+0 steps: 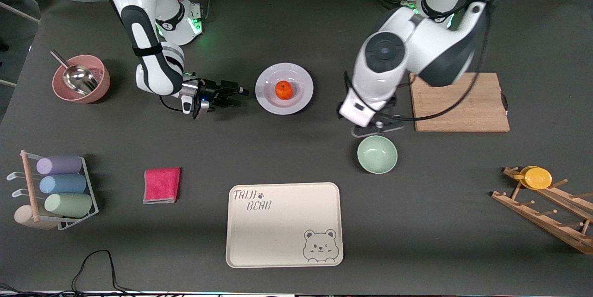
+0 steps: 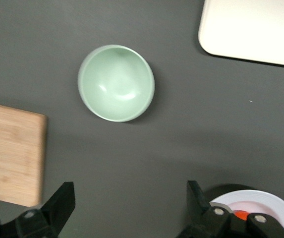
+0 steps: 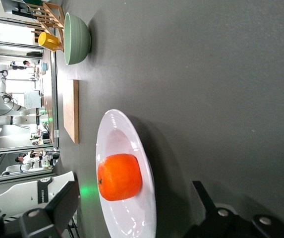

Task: Place orange and plate with both arms
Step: 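Release the orange and withdraw the left gripper while the right gripper nears the plate, then grasp the white plate rim with the right gripper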

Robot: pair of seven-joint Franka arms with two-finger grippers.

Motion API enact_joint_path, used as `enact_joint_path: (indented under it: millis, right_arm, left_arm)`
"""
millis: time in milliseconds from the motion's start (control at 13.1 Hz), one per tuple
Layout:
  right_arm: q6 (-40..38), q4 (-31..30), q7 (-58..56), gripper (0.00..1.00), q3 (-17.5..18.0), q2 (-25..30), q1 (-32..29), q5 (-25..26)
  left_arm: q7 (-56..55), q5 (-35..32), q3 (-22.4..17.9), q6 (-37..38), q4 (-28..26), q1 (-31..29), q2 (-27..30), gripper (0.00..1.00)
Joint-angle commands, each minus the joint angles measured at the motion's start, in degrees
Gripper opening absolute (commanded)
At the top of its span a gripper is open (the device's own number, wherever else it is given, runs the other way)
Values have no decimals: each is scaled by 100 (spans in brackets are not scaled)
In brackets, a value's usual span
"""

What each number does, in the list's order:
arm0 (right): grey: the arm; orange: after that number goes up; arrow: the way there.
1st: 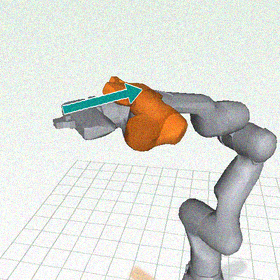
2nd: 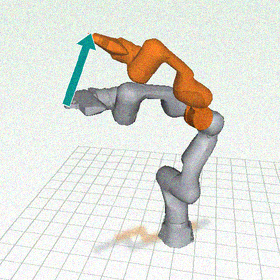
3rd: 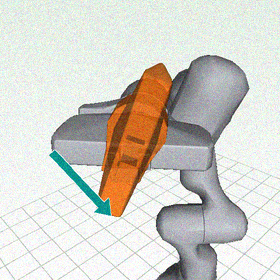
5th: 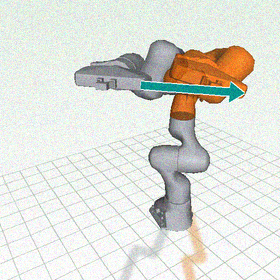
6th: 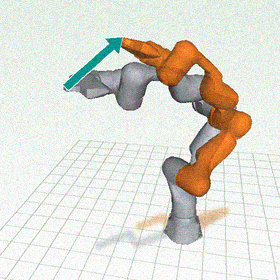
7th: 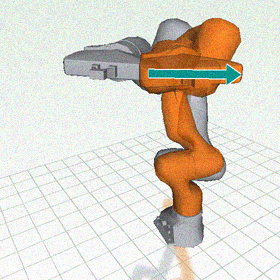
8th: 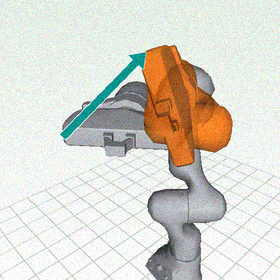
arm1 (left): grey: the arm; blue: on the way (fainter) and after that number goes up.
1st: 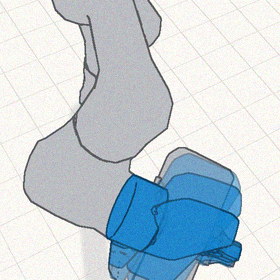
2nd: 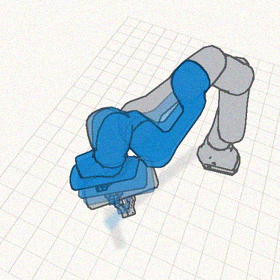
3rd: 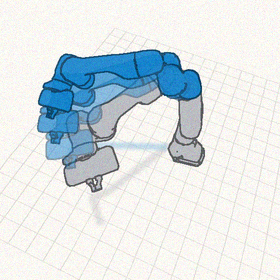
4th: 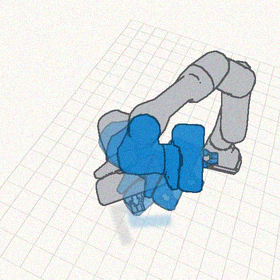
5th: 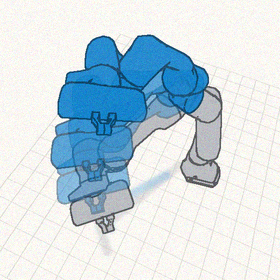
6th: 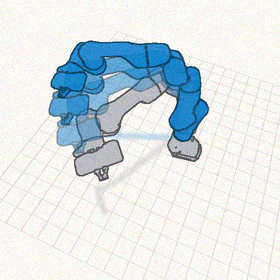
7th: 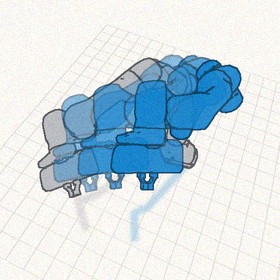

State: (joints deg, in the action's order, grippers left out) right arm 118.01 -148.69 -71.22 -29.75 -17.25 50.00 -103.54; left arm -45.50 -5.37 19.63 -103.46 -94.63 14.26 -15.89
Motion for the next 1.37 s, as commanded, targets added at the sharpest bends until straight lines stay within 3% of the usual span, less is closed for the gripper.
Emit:
enact_joint_path:
  millis: [0, 229, 382, 763, 916, 1298]
  right_arm:
    - [-24, -64, -314, 100, -40, -103, 272, -385]
    - [-24, -99, -323, 100, -40, -174, 658, -886]
    - [-15, -108, -331, 100, -40, -226, 835, -1080]
    - [-42, -117, -621, 100, -40, -437, 985, -1309]
    - [-42, -143, -621, 98, -31, -438, 985, -1309]
    - [-42, -196, -771, 75, -22, -429, 985, -1318]
  left_arm:
    - [1074, 211, -739, 203, -196, 51, 533, 100]
    - [2023, 229, -1548, 546, -196, 7, 832, 100]
    - [2762, 255, -1795, 730, -196, -290, 947, 100]
    - [3774, 343, -1454, 932, -13, -1871, 1176, 100]
    - [3890, 335, -1514, 1327, 163, -1953, 1193, 100]
    - [3960, 90, -1620, 1372, -179, -1909, 1791, 100]
